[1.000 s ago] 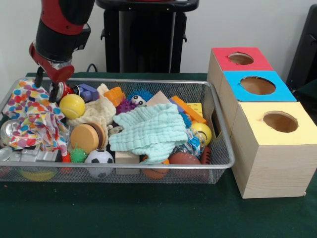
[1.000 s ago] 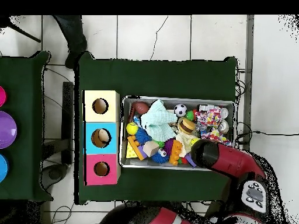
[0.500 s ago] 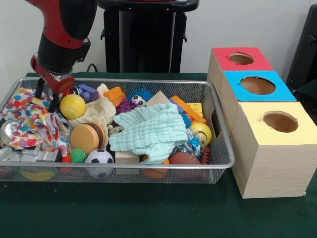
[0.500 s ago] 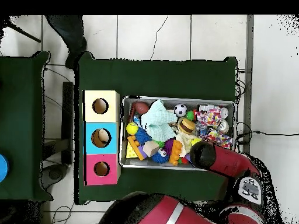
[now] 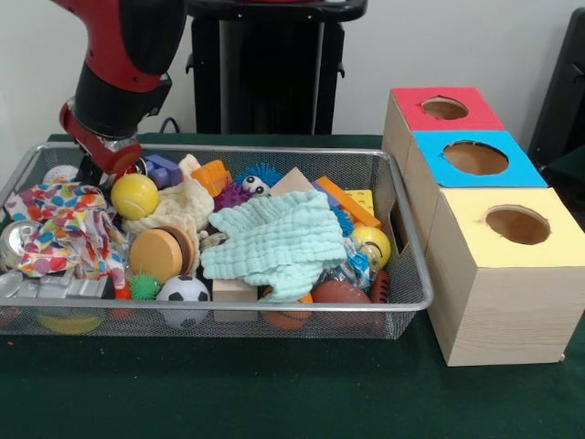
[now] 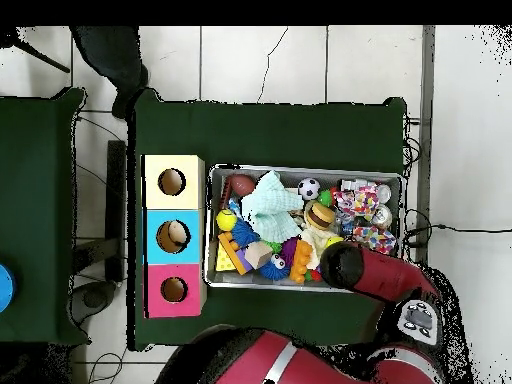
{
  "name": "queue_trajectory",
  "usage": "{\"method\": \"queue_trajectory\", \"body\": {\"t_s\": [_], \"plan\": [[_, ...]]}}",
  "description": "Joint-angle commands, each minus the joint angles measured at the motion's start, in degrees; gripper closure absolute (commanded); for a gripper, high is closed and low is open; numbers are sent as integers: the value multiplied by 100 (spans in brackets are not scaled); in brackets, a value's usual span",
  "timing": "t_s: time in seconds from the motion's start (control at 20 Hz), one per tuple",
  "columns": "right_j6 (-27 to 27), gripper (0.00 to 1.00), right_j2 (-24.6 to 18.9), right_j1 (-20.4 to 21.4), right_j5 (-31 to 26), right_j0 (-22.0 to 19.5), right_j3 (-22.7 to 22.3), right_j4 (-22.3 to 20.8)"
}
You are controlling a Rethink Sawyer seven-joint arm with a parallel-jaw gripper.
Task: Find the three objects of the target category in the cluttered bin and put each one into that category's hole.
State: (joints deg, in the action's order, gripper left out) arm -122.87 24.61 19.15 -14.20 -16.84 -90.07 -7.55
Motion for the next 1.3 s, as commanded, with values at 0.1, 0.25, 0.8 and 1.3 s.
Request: {"method": "queue_trajectory", "body": {"t_s": [0.1, 0.25, 0.8, 1.3], "plan": [[-708, 100, -212, -387, 303, 202, 271, 31], [-765, 100, -291, -145, 148, 262, 159, 162], [-391, 100, -843, 701, -915, 494, 366, 404], [-353, 100, -1179, 864, -1467, 455, 467, 669]]}}
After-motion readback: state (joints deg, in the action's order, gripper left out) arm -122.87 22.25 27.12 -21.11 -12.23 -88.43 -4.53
